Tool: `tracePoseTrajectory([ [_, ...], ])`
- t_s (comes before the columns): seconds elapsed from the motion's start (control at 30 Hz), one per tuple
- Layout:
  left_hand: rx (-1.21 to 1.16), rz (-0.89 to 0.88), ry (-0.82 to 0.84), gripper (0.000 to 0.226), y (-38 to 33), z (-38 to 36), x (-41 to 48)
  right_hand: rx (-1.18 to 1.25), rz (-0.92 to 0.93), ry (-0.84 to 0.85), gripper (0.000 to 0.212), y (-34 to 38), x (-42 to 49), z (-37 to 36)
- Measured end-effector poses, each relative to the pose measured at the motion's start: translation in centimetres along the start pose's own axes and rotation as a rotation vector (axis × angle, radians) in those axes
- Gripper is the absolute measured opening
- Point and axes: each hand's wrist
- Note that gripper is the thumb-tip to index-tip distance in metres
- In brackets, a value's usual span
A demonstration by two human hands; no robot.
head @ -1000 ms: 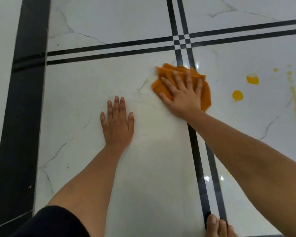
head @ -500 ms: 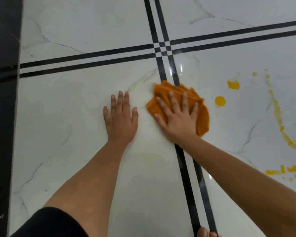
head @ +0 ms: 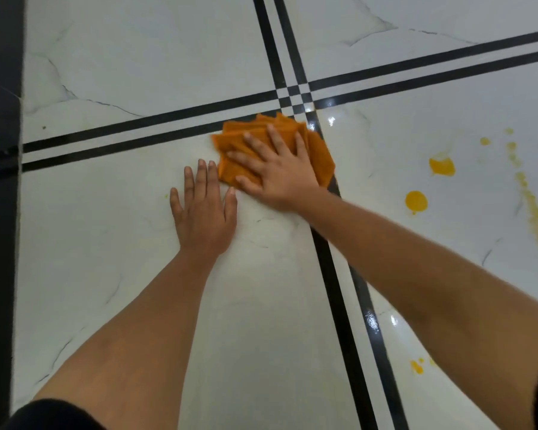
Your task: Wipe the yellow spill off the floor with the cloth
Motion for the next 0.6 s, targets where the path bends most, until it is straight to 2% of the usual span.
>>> tracePoseTrajectory([
  [0.03,-0.006,0.001,0.001,0.057,0.0,0.1,0.4,-0.002,-0.047,-0.005,0.058,-1.2,1.5,0.5],
  [0.1,-0.021,-0.01,0.008,0.058,-0.4,0.2,1.2,0.094,-0.335,-0.065,0.058,-4.1,2.5,1.0],
  [0.17,-0.034,-0.04,0.021,0.058,-1.3,0.4,2.0,0.143,-0.593,-0.134,0.057,-5.2,-0.2,0.6],
  [0.2,-0.035,-0.06,0.029,0.058,-2.0,0.5,2.3,0.13,-0.625,-0.147,0.056,-4.9,-2.2,0.3],
  [0.23,-0.032,-0.081,0.036,0.058,-2.8,0.4,2.6,0.1,-0.574,-0.147,0.056,-4.4,-3.9,0.0],
  [0.33,0.005,-0.175,0.052,0.057,-5.2,-0.1,3.4,0.048,-0.281,-0.092,0.054,-5.9,-3.8,0.1],
  [0.4,-0.012,-0.244,0.062,0.057,-7.1,-0.3,3.7,0.07,-0.388,-0.081,0.055,-9.7,-2.6,1.3],
  [0.5,-0.056,-0.335,0.07,0.057,-10.0,-0.5,3.9,0.174,-0.786,-0.214,0.064,-12.7,-6.7,1.1],
  [0.53,-0.053,-0.359,0.073,0.057,-10.7,-0.5,3.7,0.18,-0.823,-0.226,0.067,-12.0,-8.9,0.7],
  [0.6,-0.042,-0.427,0.08,0.057,-12.9,-0.9,3.2,0.099,-0.67,-0.147,0.066,-11.1,-12.2,0.1],
])
Point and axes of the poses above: each hand's wrist, its own x-axis towards the middle knuckle, its own z-axis out of the back of the hand, y = z × x, and after that the axes turned 7 degrees about -z, right-handed
